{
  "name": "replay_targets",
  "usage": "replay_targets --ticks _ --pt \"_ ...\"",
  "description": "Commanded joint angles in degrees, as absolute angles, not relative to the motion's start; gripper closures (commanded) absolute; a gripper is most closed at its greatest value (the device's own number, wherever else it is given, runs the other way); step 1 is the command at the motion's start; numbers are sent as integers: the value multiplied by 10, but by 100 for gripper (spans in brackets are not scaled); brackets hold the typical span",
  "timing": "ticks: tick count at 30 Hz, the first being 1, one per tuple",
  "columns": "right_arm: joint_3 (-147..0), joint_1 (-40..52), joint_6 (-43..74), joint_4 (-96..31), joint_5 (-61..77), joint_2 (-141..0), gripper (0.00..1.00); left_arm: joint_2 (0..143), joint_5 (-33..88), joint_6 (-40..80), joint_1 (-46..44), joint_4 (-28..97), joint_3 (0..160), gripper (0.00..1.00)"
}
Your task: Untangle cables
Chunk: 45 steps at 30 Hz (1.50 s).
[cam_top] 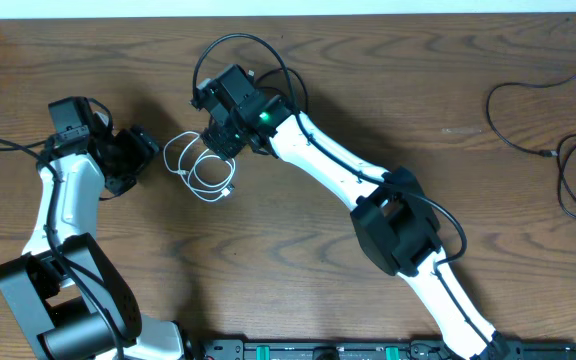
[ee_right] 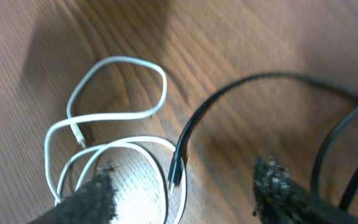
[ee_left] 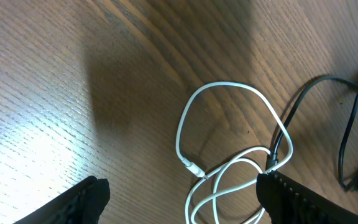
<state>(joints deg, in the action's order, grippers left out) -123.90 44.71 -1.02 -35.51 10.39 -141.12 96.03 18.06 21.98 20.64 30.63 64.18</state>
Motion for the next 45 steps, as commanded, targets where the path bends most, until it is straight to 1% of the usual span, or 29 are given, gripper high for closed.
replay_targets --ticks 1,3,5,7,13,18,23,26,29,32,37,39,41,43,45 --pt "-1236 446 -4 -383 71 -1435 51 962 184 204 206 305 639 17" --pt "-1236 445 -15 -397 55 -1435 65 962 184 204 206 305 639 17" --pt "-1236 445 -16 -407 55 -1436 69 962 184 204 206 305 639 17" --pt "-1232 445 -16 -411 55 -1436 71 962 184 204 206 305 639 17" --pt "-1207 450 -15 -388 63 -1436 70 962 184 204 206 305 639 17" --pt "-1167 451 -13 -337 73 -1436 73 962 184 204 206 305 639 17" --pt "-1153 450 -14 -306 67 -1436 73 962 184 204 206 305 639 17" --pt "-1161 447 -13 -280 55 -1436 79 962 184 204 206 305 639 17" --pt "-1167 446 -6 -261 55 -1436 81 962 184 204 206 305 639 17" --pt "-1168 446 6 -248 64 -1436 78 962 184 204 206 305 639 17" --pt "-1168 447 7 -238 117 -1436 74 962 184 204 206 305 639 17" --pt "-1168 447 26 -235 136 -1436 73 962 184 204 206 305 639 17" --pt "-1166 447 36 -237 141 -1436 73 962 184 204 206 305 639 17" --pt "-1156 448 38 -234 141 -1436 70 962 184 204 206 305 639 17" --pt "-1146 448 38 -228 141 -1436 69 962 184 204 206 305 639 17"
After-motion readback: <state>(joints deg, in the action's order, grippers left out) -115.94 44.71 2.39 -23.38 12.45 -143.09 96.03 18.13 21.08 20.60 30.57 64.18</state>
